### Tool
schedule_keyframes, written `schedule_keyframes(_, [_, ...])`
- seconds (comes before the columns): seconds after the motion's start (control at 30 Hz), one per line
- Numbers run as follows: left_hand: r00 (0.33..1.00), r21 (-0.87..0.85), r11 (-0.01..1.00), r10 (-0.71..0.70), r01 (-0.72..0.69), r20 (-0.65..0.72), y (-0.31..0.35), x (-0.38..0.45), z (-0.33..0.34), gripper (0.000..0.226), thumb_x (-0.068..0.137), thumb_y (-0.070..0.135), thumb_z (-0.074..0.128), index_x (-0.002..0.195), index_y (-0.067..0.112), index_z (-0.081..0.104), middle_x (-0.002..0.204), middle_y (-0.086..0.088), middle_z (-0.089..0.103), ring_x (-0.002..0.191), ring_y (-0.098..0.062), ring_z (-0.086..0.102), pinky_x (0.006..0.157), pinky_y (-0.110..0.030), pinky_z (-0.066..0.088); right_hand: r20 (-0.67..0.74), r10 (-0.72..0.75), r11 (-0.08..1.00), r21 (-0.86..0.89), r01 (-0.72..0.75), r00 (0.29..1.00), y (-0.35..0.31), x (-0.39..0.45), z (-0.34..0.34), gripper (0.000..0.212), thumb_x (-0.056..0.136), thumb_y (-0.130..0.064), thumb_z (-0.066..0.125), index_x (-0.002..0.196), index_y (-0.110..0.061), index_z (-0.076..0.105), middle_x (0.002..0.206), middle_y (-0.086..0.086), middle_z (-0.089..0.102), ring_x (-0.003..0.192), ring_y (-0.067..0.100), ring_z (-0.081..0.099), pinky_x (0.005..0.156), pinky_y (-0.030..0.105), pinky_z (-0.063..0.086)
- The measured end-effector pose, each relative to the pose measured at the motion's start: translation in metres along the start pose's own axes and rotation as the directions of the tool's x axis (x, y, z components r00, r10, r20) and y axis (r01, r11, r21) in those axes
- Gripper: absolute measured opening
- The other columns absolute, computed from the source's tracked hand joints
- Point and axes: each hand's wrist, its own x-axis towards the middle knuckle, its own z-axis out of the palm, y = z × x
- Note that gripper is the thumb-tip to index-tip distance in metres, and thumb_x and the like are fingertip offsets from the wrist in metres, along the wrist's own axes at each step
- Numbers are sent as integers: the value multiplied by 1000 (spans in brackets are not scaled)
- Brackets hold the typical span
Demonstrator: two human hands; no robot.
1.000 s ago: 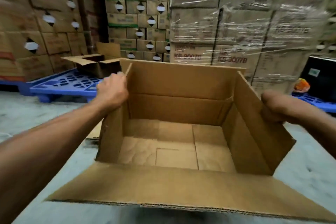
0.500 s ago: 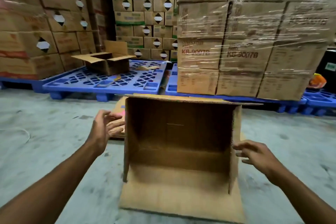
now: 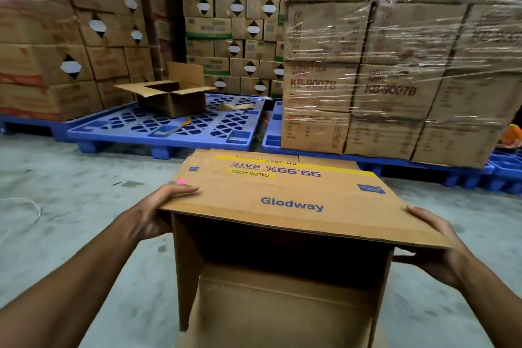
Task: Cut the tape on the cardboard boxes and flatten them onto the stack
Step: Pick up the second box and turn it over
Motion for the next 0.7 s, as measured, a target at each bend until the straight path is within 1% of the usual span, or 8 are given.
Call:
schedule_keyframes(0.07, [998,-31,998,59,-58,31,-1,-3,-2,74,35,25,92,102,27,62,50,1,53,42,-11,53,41,-20,41,4,-28,999,43,27,1000,-2,-1,-2,26,89,-34,53,103,-13,61,69,9,64,75,25,56,78,51,48])
schedule_keyframes(0.1, [996,-40,996,79,-77,42,0,-5,-5,68,30,23,92,91,24,63,52,1,53,42,-10,53,41,-19,41,13,-35,998,46,34,999,-6,-3,-1,26,89,-33,53,103,-13,61,69,8,66,73,24,59,75,50,51])
schedule_keyframes(0.2, [990,-10,993,120,-119,75,6,-16,-14,56,14,25,93,61,16,64,58,1,55,48,-9,55,46,-20,42,58,-78,996,45,75,995,-28,-14,4,43,66,-38,73,98,-11,62,63,3,70,55,15,67,52,38,60])
schedule_keyframes(0.23, [988,7,991,135,-135,79,9,-22,-17,56,13,27,93,61,16,65,59,1,56,49,-9,55,48,-21,43,57,-95,995,38,93,994,-36,-18,6,40,67,-37,72,96,-11,61,59,2,69,49,12,67,46,34,59])
schedule_keyframes(0.3, [981,22,983,179,-182,80,16,-32,-22,65,11,29,94,68,15,65,62,1,56,50,-7,55,52,-20,42,37,-131,991,28,130,991,-55,-26,10,19,88,-30,56,91,-12,60,54,-1,68,45,9,66,41,29,56])
schedule_keyframes(0.33, [974,11,978,208,-210,86,20,-37,-24,67,10,28,94,69,14,64,61,2,57,49,-6,55,52,-19,43,30,-153,988,19,153,988,-63,-29,11,19,93,-28,50,89,-12,59,52,-2,68,45,8,66,39,28,55])
schedule_keyframes(0.57, [909,-27,918,396,-396,127,51,-60,-22,55,10,30,93,57,16,70,56,6,62,47,-2,58,43,-12,45,42,-263,965,31,262,964,-102,-49,14,19,91,-30,52,82,-19,64,58,-5,67,47,5,64,50,22,56])
schedule_keyframes(0.7, [864,-41,876,481,-481,146,58,-62,-21,57,40,15,83,92,17,61,73,1,66,55,-6,65,48,-15,50,37,-333,943,5,333,942,-108,-52,17,36,93,-19,41,72,-22,70,54,-10,69,45,3,65,50,16,55])
